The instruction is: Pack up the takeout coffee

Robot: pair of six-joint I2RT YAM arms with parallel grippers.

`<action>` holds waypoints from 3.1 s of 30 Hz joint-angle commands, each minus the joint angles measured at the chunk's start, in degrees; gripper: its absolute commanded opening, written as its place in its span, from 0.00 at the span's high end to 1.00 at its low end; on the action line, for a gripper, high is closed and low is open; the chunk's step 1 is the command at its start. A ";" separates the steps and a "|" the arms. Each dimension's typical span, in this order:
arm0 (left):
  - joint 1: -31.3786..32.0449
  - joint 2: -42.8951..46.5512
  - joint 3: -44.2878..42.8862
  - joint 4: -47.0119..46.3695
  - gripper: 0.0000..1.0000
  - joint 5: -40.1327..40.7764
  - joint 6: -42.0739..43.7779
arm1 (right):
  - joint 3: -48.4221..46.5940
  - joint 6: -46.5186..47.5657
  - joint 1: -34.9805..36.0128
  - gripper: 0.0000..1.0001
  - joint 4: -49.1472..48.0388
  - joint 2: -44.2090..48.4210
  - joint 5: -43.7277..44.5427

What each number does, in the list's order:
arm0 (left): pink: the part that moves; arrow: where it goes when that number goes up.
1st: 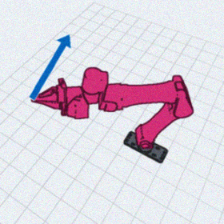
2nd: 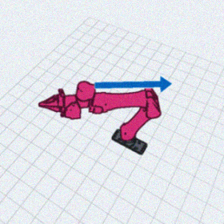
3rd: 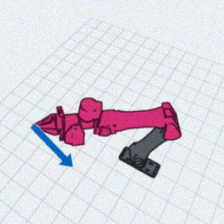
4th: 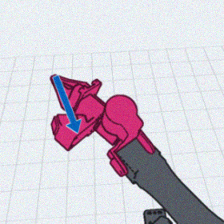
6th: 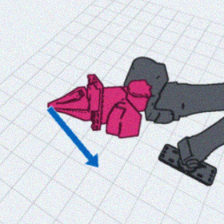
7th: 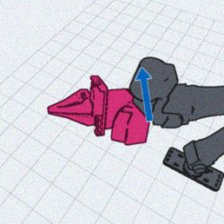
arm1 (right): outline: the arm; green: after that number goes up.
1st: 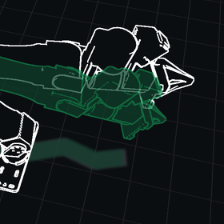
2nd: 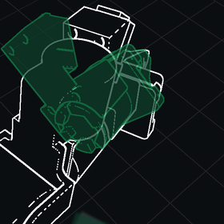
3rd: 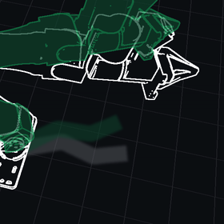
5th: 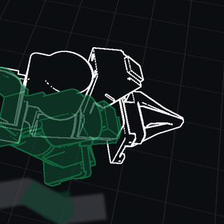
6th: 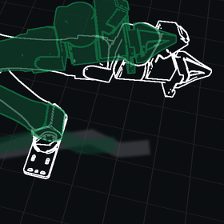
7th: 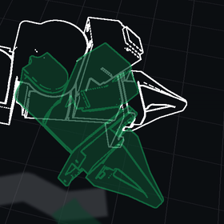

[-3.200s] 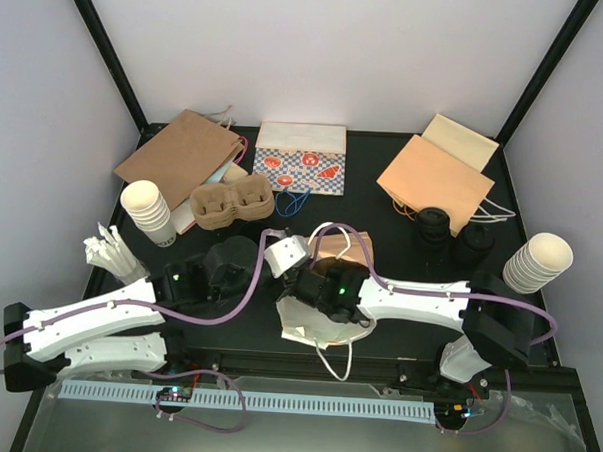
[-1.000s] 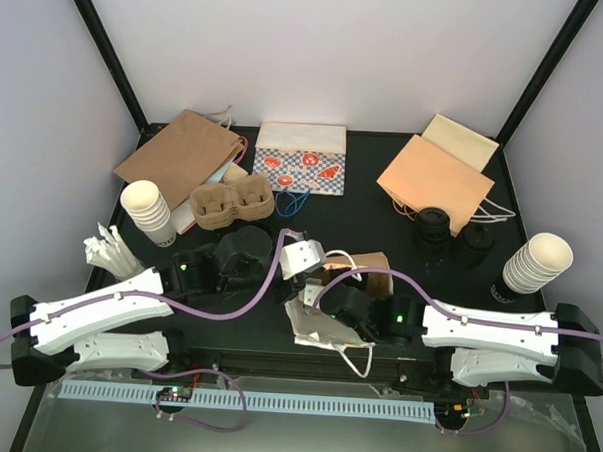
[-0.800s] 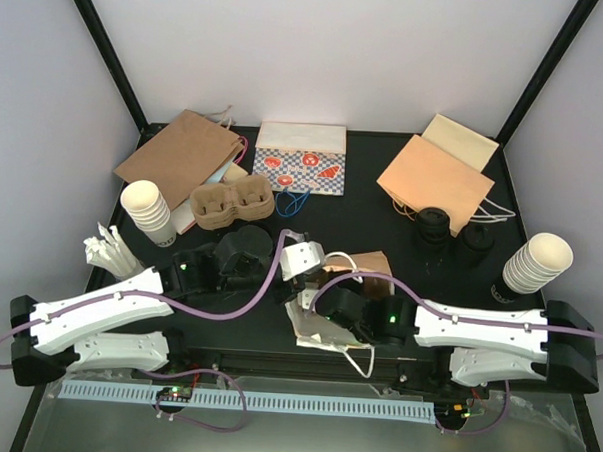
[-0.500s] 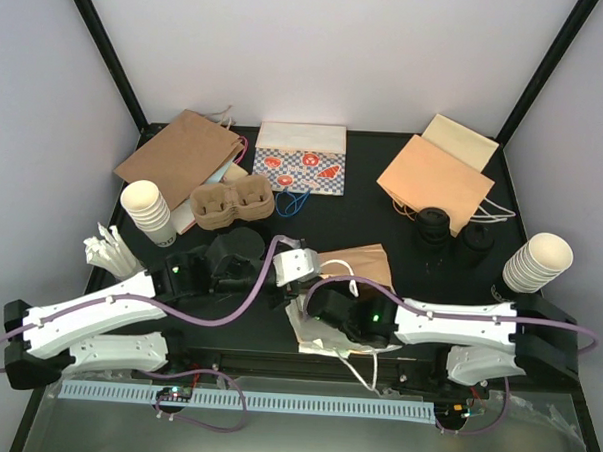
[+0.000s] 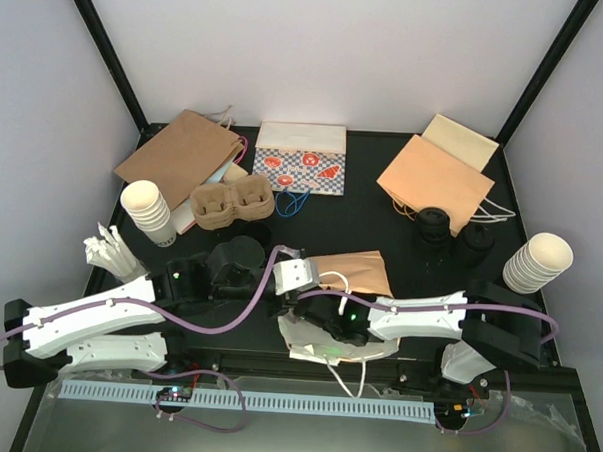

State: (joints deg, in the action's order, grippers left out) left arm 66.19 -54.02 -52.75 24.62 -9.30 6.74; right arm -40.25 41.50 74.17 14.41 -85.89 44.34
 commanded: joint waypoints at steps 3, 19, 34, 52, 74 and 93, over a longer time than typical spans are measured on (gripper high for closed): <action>3.19 -0.39 0.13 -4.07 0.98 -3.93 -0.51 | -0.54 -1.03 -0.90 0.99 -5.31 -3.11 -0.19; 3.40 -0.99 0.04 -2.92 0.98 0.33 -0.99 | -2.21 -6.59 0.14 0.99 0.40 1.84 0.40; -0.63 -8.45 -9.46 3.13 0.99 7.34 -4.45 | -8.57 -11.75 3.47 0.99 13.41 21.73 -3.31; -14.21 -18.19 -22.42 7.71 0.98 -1.93 -15.62 | -25.70 -20.11 -11.40 0.99 13.75 31.87 -14.31; -24.59 -38.74 -40.02 14.33 0.98 -7.11 -25.70 | -42.66 -54.35 -30.98 0.86 25.17 24.67 -0.53; -33.55 -46.20 -44.70 9.91 0.98 -8.47 -25.53 | -24.88 -63.95 -31.48 0.00 31.05 39.17 -5.74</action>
State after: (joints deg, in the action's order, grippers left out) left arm 34.17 -99.11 -94.28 36.38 -17.04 -18.52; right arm -67.00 -18.87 42.98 43.92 -47.97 39.70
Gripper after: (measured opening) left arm 0.021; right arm 1.000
